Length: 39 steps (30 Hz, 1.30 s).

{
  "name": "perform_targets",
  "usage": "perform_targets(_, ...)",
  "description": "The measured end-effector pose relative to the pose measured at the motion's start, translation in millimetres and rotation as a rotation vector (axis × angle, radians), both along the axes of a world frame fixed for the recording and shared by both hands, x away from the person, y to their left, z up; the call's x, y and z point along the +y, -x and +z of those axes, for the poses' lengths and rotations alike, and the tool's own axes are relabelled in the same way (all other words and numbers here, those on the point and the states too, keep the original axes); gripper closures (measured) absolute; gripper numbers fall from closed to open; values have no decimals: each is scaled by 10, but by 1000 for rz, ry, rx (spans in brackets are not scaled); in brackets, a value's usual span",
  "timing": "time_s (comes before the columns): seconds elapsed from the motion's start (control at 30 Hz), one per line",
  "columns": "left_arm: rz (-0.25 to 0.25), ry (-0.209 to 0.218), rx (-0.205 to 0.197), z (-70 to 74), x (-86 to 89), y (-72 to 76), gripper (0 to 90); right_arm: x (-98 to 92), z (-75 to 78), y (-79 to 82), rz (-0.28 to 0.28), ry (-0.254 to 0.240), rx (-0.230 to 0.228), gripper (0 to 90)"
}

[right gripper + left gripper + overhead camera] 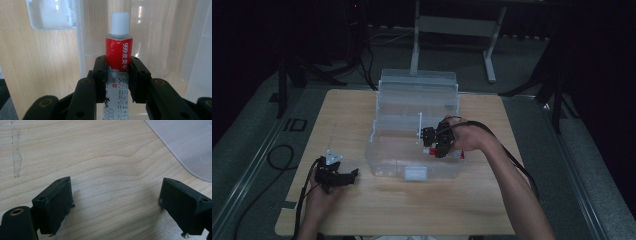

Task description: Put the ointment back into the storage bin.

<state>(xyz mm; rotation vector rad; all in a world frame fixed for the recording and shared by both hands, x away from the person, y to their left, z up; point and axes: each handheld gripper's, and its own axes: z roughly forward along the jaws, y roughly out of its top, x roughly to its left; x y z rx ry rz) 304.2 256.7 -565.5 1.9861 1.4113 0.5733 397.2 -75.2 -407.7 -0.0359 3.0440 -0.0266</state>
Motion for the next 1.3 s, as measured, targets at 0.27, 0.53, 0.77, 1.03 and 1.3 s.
perform_targets(0.27, 0, 0, 0, 0, 0, 0, 120, 0, -16, -30, -13, 8, -1, 697)
perform_targets(0.53, 0, 0, -1, -1, 0, 0, 120, 4, -41, -50, -28, 13, -10, 525)
perform_targets(0.77, -1, -1, -1, -1, -1, 0, 119, -77, 38, -28, -42, 0, -47, 446)
perform_targets(1.03, -2, -1, 0, -1, -1, 0, 119, -271, 203, 110, -62, -49, -121, 400)
perform_targets(1.3, -1, -1, 0, -1, -1, 0, 119, -572, 377, 326, -92, -139, -196, 375)
